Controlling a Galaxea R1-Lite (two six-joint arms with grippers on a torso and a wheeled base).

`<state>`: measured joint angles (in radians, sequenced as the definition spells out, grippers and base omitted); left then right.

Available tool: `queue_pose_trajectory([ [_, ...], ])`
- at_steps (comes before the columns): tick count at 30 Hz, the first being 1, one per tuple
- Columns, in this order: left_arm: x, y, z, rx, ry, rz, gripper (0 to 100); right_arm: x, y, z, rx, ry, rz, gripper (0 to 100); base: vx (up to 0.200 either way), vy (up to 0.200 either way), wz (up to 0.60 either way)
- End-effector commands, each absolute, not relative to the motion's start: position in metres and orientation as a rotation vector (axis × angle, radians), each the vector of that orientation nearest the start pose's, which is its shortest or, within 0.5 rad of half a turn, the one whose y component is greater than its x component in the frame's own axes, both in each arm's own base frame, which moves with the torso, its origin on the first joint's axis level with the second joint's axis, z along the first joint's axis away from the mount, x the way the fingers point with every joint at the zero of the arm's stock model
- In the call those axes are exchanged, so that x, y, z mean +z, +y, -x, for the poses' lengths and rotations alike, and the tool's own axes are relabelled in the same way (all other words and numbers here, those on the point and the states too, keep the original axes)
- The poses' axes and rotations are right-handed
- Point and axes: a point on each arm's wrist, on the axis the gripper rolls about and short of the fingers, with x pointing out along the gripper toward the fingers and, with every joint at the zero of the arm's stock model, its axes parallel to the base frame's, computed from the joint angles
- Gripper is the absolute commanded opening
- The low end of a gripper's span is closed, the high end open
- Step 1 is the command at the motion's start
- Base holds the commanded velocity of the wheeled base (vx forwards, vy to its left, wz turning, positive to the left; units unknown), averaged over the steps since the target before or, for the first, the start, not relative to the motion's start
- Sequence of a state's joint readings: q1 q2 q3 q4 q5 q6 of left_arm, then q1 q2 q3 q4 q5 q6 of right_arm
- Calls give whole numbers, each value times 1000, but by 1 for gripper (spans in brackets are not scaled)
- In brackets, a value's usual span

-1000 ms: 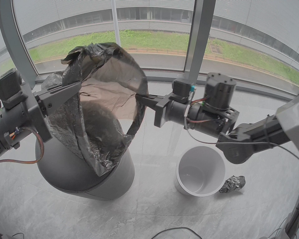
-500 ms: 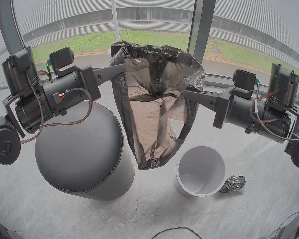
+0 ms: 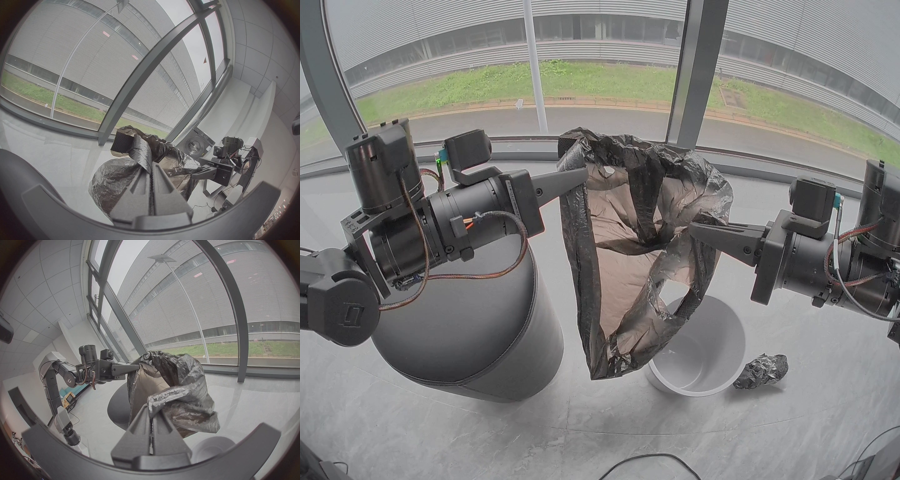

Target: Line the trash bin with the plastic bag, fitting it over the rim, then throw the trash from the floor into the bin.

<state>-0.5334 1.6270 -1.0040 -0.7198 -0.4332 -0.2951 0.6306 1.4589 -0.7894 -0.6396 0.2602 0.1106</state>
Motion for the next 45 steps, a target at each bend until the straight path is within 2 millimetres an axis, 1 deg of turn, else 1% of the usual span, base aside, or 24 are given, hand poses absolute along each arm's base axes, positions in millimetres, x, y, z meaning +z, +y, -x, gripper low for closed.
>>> queue_pose_trajectory([
  [1,260,-164,-259,-972,74,276,0,243,150,-194,890,85,-96,0,0,-200,0],
  [4,257,-164,-259,-972,85,275,0,241,147,-192,889,93,-95,0,0,-200,0],
  [5,253,-164,-259,-970,98,275,0,239,145,-188,889,96,-94,0,0,-200,0],
  [12,239,-163,-257,-968,135,273,0,225,140,-181,887,144,-84,0,0,-200,0],
  [17,224,-159,-250,-954,194,279,0,212,144,-174,916,192,-72,0,0,0,0],
  [19,214,-156,-246,-947,237,281,0,207,146,-173,925,211,-67,0,0,0,0],
  [24,187,-148,-227,-940,341,271,0,197,151,-168,952,253,-54,0,0,0,0],
  [28,182,-145,-223,-940,339,273,0,194,152,-166,961,264,-51,0,0,0,0],
  [31,176,-144,-226,-931,345,274,0,183,151,-165,958,309,-41,0,0,0,0],
  [32,175,-145,-227,-930,349,273,0,181,151,-166,956,315,-39,0,0,0,0],
  [33,166,-147,-232,-920,382,276,0,174,152,-167,955,346,-34,0,0,0,0],
  [37,148,-148,-244,-897,438,277,0,155,156,-176,939,426,-19,0,0,0,0],
  [41,127,-149,-256,-901,470,282,0,137,161,-193,905,494,-11,0,0,0,0],
  [43,118,-150,-259,-906,484,285,0,130,163,-202,886,517,-12,0,0,0,0],
  [45,111,-149,-258,-911,508,290,0,124,163,-209,870,537,-17,0,0,0,0],
])
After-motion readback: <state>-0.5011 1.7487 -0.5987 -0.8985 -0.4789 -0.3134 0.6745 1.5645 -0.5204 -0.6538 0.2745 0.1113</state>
